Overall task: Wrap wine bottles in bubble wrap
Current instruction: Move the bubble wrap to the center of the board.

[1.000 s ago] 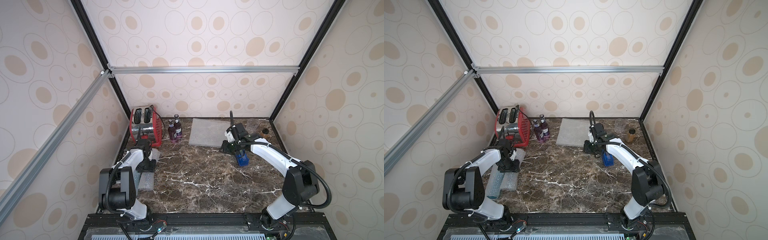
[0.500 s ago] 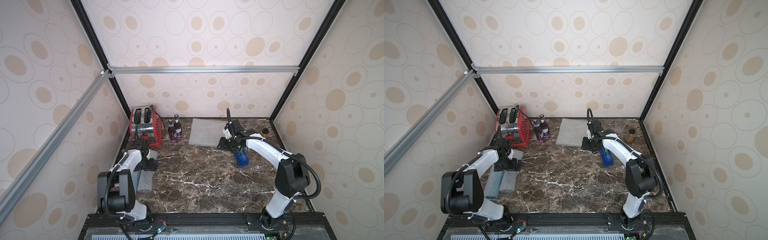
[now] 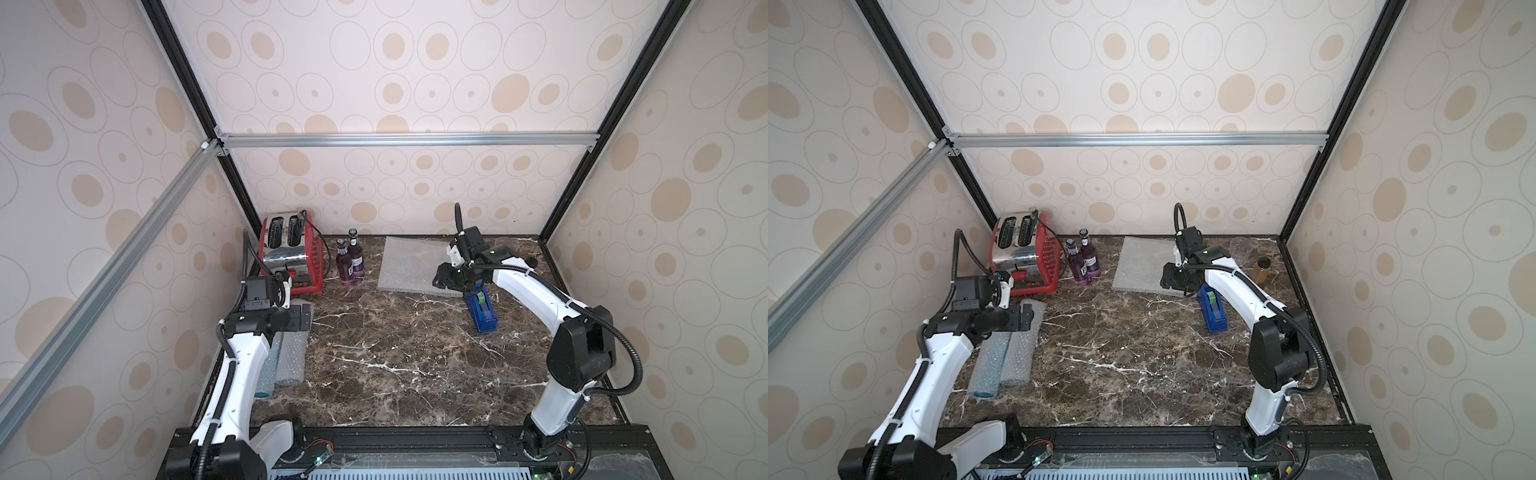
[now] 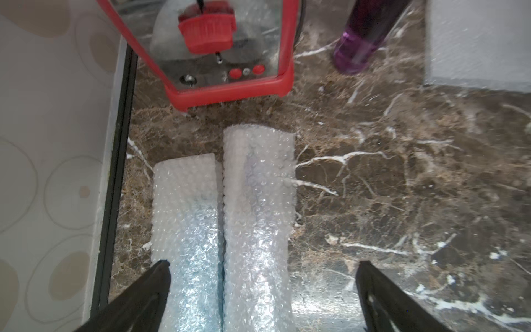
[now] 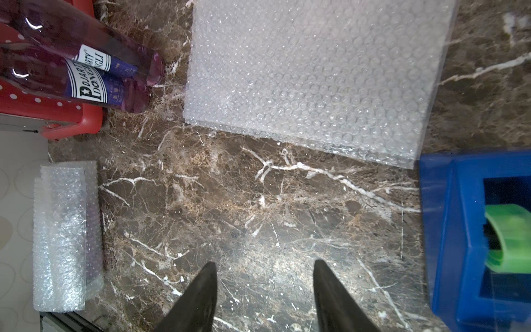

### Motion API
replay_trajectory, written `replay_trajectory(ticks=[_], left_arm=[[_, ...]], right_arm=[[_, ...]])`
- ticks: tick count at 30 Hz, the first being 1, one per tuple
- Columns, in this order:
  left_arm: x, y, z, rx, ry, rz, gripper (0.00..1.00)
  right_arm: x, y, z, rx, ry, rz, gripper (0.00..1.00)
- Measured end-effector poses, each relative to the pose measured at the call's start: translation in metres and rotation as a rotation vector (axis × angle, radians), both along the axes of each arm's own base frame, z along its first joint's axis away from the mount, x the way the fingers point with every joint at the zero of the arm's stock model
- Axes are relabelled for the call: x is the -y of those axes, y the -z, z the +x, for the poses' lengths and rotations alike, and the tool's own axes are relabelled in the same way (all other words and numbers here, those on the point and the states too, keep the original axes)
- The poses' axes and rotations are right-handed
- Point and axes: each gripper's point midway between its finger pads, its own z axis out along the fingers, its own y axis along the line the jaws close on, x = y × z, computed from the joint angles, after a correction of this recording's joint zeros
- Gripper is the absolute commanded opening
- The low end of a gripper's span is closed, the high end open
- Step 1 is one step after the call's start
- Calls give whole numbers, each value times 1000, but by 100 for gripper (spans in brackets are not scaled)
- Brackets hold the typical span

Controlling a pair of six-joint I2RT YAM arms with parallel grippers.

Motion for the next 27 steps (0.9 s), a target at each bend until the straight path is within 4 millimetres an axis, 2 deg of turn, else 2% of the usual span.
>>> replay_trajectory(ticks=[4,8,16,21,27], left_arm=[[17,-8,-5,80,77,-53,99],[28,-2,-9,129,126,-84,99],[48,-1,-11,188,206,-168,99],[53,-6,-7,214,229,-169,99],[60,-4,-7,216,254,-180,99]], right_arm=[[3,2,16,-3,24,-41,53],[7,8,42,-3,61,-88,49],[22,47,108,-47,141,-155,49],[48,77,138,-90,200,-184,50],[93,101,151,-147,277,-194,50]])
